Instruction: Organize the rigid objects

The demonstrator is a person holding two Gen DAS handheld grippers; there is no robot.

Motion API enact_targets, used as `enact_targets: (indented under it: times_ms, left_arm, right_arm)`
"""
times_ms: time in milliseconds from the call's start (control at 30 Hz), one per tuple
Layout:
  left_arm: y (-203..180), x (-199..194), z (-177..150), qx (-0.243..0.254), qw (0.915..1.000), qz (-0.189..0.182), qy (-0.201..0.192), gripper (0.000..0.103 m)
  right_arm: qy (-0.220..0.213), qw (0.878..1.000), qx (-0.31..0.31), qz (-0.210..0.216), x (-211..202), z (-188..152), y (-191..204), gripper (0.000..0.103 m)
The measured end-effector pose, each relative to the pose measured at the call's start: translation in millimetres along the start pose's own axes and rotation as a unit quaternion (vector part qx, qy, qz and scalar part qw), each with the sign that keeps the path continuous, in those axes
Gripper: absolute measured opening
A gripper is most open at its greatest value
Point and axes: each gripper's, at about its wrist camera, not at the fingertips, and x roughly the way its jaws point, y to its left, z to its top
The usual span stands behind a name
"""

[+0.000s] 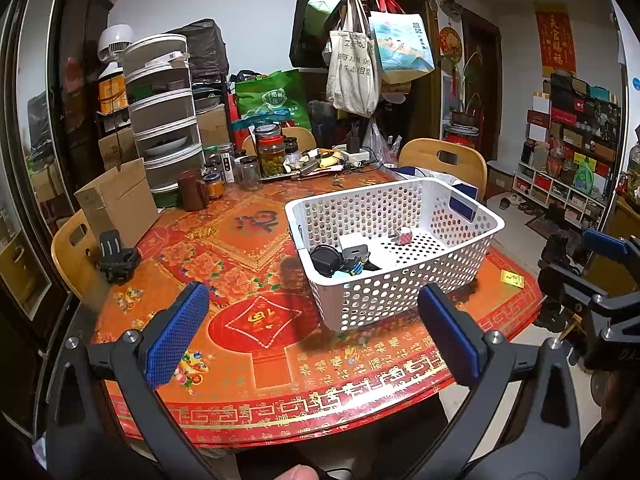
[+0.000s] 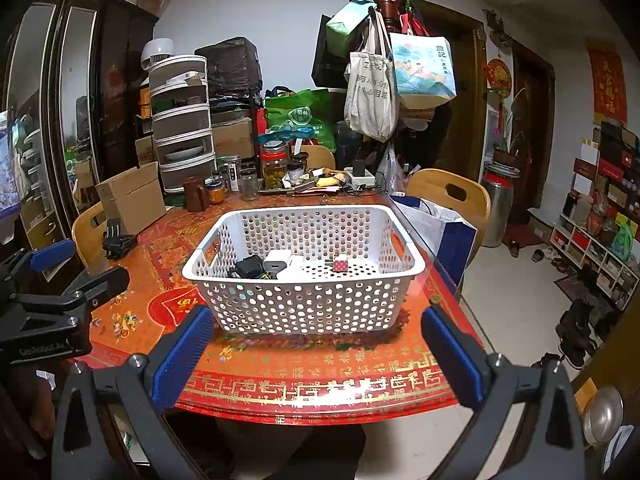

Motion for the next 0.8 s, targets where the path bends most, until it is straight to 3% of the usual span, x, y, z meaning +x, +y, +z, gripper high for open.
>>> enact_targets:
  times_ms: [800]
  left_arm:
    - [1.4, -0.3, -1.8, 0.002, 1.0, -0.004, 0.002, 0.103]
  right_arm:
    - [0.001, 1.0, -0.009, 0.004, 0.8, -1.7, 3.6, 0.103]
